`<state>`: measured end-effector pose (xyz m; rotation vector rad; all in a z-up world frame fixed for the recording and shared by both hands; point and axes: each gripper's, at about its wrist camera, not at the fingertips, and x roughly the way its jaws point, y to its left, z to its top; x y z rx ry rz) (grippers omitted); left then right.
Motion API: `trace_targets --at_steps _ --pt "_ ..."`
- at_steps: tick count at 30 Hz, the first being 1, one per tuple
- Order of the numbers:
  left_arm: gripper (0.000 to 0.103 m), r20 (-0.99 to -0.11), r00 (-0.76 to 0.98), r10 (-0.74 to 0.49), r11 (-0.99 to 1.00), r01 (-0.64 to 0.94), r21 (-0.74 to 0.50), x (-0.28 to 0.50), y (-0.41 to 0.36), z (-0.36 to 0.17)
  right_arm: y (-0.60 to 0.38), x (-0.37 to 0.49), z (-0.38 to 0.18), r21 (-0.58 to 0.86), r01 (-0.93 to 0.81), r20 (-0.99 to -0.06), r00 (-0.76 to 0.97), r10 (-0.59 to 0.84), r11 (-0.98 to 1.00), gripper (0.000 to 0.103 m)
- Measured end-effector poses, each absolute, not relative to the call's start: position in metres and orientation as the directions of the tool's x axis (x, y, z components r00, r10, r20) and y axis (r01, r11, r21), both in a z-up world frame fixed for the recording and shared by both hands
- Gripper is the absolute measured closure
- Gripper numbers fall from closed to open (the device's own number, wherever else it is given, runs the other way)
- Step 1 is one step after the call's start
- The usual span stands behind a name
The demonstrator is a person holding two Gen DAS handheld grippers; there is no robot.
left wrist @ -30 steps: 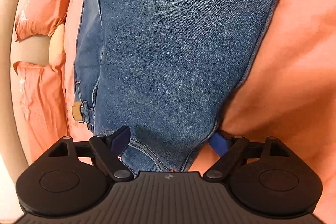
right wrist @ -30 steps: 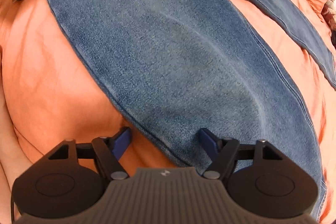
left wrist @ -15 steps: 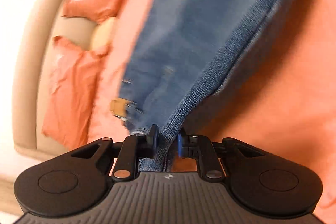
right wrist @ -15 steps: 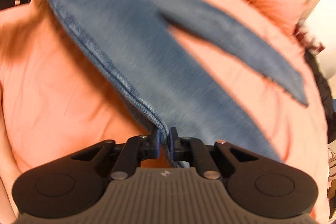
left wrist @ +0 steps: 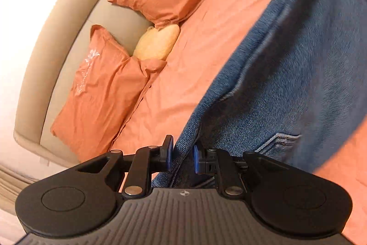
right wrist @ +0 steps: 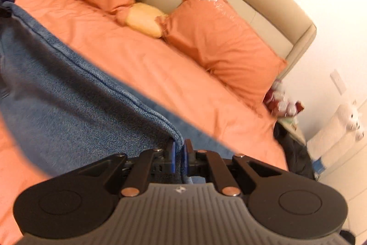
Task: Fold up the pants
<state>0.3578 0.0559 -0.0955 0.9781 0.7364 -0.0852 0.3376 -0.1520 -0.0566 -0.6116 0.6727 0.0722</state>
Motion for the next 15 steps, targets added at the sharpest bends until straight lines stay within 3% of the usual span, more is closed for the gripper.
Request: trace_targets --at_steps 7,15 --pt "0.083 -0.691 0.670 0.271 0.579 0.460 0.673 0.438 0.058 -0.137 -0.146 0.453 -0.117 -0.533 -0.323 -0.676 0.718 -0.164 0.782 0.103" --pt "0.083 -0.805 0.539 0.248 0.631 0.540 0.556 0.485 0.070 -0.207 -0.146 0.511 -0.184 -0.469 -0.439 -0.780 0.612 -0.126 0.767 0.103"
